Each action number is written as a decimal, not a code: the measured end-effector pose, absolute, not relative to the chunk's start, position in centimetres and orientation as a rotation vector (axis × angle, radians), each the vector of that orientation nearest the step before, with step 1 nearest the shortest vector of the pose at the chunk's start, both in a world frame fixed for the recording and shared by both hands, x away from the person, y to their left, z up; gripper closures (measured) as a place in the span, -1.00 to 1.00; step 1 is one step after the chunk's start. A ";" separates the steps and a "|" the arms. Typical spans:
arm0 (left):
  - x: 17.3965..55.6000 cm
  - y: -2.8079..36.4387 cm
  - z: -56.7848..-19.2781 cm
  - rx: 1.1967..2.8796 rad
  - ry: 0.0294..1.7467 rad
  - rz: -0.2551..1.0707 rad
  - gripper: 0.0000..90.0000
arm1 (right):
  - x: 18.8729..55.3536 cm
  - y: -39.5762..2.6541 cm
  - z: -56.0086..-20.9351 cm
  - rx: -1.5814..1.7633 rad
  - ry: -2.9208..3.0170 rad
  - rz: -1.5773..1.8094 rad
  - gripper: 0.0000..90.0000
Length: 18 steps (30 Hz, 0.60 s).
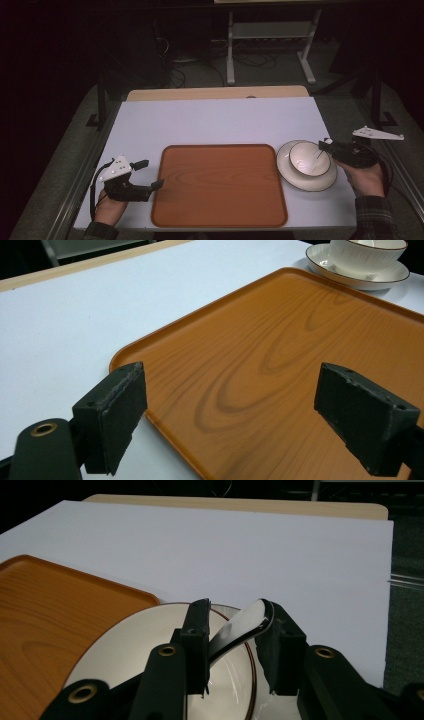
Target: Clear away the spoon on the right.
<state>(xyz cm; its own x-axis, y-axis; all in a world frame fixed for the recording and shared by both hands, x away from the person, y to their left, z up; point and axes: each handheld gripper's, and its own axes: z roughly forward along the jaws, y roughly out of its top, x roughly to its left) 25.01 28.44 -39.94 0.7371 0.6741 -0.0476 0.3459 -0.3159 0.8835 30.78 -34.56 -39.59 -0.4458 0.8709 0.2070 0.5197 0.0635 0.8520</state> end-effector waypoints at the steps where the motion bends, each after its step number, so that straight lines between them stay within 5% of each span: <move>1: 25.0 28.4 -39.9 1.929 0.781 0.408 -0.71 | 30.7 -34.5 -39.4 1.382 1.984 1.345 0.51; 18: 25.0 28.5 -39.9 1.928 0.781 0.408 -0.71 | 30.3 -33.7 -37.9 1.296 1.977 1.411 0.76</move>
